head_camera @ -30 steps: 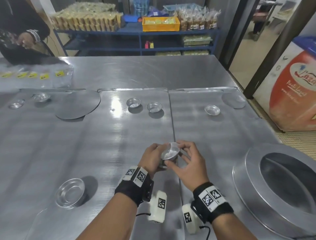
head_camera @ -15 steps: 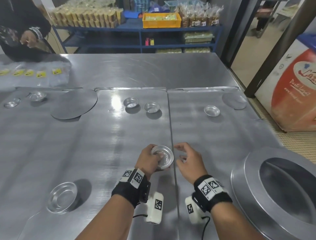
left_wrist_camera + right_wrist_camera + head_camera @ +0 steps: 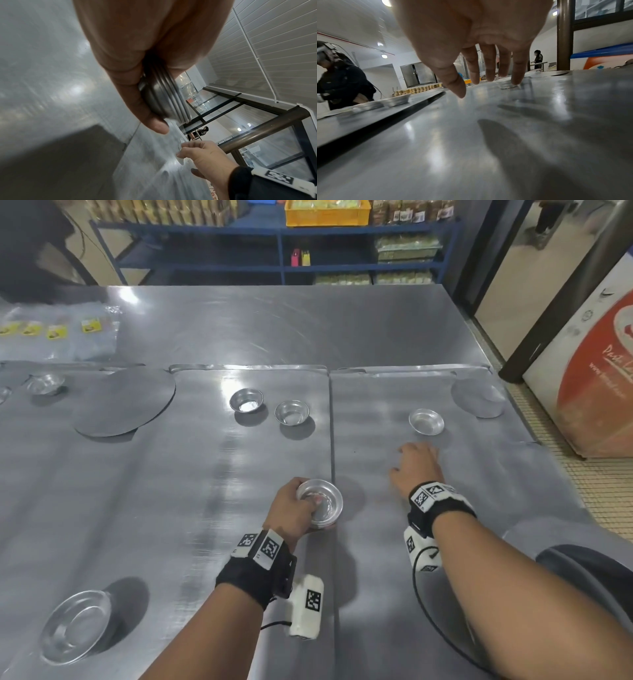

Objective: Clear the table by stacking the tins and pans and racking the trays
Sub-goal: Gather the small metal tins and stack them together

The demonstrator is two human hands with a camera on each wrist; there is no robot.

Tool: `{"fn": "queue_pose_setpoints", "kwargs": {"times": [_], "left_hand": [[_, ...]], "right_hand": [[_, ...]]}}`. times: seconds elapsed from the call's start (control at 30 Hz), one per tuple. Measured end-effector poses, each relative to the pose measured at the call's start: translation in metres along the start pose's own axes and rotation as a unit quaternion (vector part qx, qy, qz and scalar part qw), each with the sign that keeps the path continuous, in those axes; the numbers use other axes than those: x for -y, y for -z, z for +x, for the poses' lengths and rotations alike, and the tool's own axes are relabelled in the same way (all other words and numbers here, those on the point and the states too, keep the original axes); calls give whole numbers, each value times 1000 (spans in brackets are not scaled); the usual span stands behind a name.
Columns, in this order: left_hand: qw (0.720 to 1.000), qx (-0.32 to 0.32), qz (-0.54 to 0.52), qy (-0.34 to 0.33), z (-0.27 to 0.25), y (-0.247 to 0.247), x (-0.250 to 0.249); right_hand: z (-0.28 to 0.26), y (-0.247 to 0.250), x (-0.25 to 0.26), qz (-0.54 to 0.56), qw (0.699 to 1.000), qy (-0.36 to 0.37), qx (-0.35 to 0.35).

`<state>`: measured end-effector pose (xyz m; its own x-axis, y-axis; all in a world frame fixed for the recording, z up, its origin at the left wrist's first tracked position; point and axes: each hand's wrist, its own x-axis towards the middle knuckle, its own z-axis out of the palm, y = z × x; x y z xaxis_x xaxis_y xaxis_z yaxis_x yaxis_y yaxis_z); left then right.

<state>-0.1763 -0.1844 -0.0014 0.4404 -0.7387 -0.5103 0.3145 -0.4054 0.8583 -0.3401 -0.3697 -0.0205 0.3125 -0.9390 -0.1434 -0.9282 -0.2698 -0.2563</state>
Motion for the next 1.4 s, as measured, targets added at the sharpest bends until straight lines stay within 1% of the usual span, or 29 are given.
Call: {"fn": "queue_pose_setpoints", "kwargs": {"times": [0.1, 0.2, 0.4, 0.53, 0.67, 0.8, 0.9, 1.07, 1.27, 1.4], "left_hand": [[1000, -1, -2, -6, 10, -7, -2], [1000, -7, 4, -15, 22, -12, -2], [998, -33, 34, -30, 39, -17, 3], [998, -38, 42, -38, 43, -15, 8], [997, -47, 45, -38, 38, -10, 11], [998, -45, 39, -35, 31, -4, 12], [998, -41, 31, -33, 22, 5, 13], [999, -38, -4, -21, -3, 23, 12], [998, -30, -52, 0, -31, 52, 14], [995, -27, -100, 0, -50, 72, 10]], "right_hand": [[29, 11, -11, -35, 999, -37, -19], [57, 19, -22, -52, 996, -58, -34], [108, 27, -38, -35, 995, -92, -14], [123, 27, -43, -18, 996, -84, 6], [122, 28, -37, -18, 995, -96, 14], [105, 27, -22, 7, 995, -94, 16], [85, 29, -4, 30, 997, -67, 22], [27, 31, 33, 97, 995, 16, -4], [-58, 33, 85, 160, 980, 119, 11], [-110, 37, 113, 190, 969, 159, 19]]}}
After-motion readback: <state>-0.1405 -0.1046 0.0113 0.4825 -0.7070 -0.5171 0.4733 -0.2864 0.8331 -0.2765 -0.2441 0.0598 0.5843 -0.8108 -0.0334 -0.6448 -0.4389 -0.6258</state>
